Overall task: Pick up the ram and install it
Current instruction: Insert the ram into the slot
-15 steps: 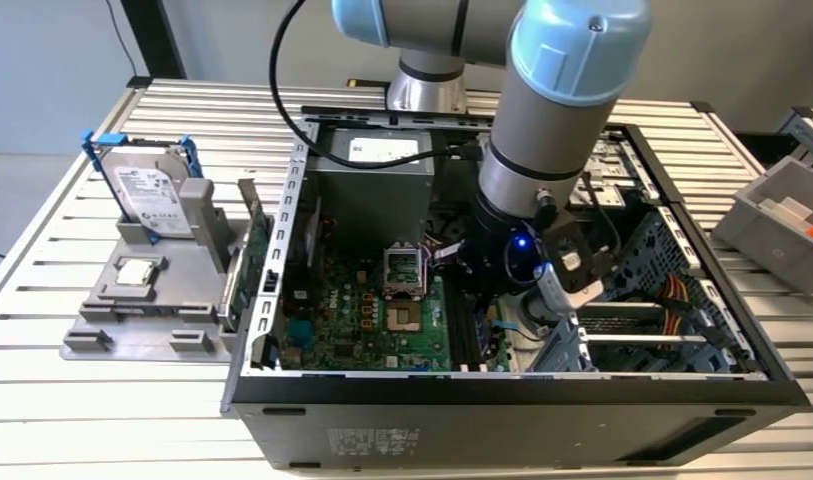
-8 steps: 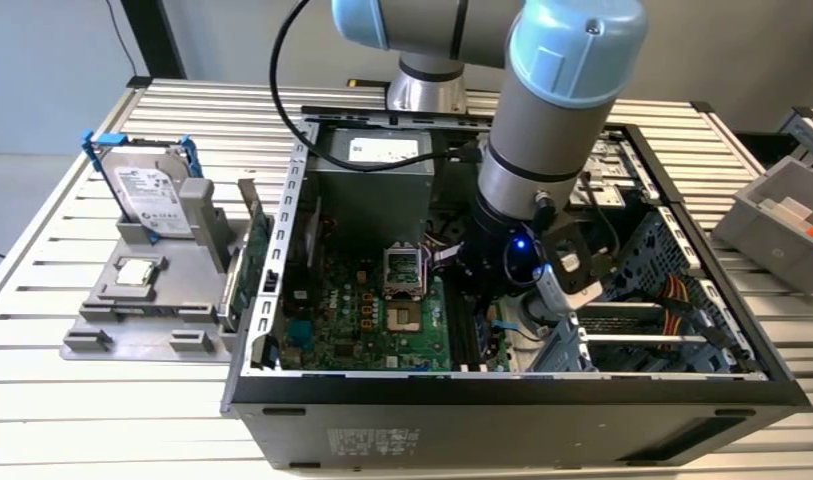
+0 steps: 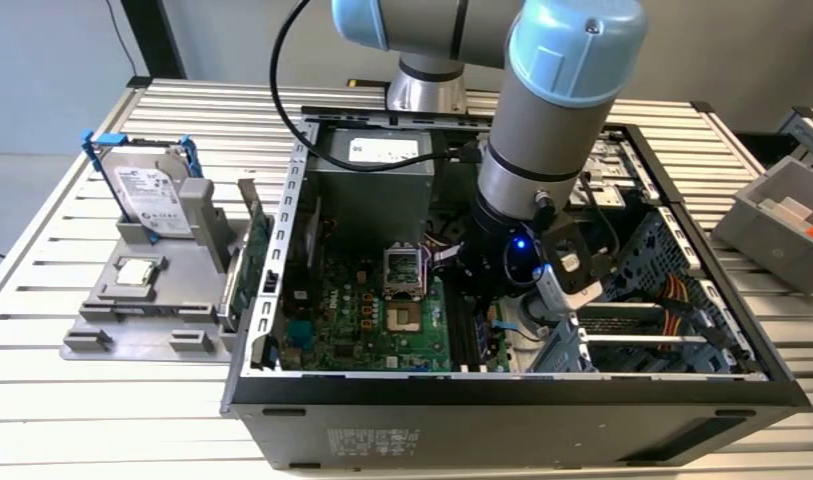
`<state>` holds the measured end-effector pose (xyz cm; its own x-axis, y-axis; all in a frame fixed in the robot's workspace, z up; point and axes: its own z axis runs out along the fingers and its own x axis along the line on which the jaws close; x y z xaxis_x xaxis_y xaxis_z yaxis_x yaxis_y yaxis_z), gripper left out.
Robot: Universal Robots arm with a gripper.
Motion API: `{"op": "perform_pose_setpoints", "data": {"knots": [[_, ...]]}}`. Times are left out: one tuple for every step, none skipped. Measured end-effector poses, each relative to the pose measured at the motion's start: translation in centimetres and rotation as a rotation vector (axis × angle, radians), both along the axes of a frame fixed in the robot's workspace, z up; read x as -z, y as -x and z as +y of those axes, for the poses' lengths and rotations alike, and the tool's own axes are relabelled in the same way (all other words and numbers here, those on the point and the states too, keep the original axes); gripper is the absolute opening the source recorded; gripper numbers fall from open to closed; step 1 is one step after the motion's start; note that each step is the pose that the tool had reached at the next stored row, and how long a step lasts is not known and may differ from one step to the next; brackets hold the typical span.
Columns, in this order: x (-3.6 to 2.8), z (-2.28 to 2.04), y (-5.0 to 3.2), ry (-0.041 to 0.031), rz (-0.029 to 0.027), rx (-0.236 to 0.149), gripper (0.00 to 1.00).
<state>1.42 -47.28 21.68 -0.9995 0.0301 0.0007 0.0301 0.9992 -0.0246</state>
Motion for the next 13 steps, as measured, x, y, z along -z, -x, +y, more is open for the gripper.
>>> {"op": "perform_pose_setpoints", "data": {"knots": [[0.00,0.00,0.00,0.0000,0.0000,0.000,0.00],[0.00,0.00,0.00,0.0001,0.0000,0.000,0.00],[0.00,0.00,0.00,0.0001,0.0000,0.000,0.00],[0.00,0.00,0.00,0.0001,0.0000,0.000,0.00],[0.00,0.00,0.00,0.0001,0.0000,0.000,0.00],[0.00,0.00,0.00,0.0001,0.0000,0.000,0.00],[0.01,0.00,0.00,0.0000,-0.0001,0.000,0.00],[0.02,0.00,0.00,0.0002,0.0000,0.000,0.00],[0.08,0.00,0.00,0.0002,-0.0001,0.000,0.00],[0.21,0.00,0.00,0.0000,-0.0002,0.000,0.00],[0.35,0.00,0.00,0.0000,-0.0001,0.000,0.00],[0.46,0.00,0.00,0.0001,0.0000,0.000,0.00],[0.51,0.00,0.00,-0.0001,-0.0001,0.000,0.00]]}}
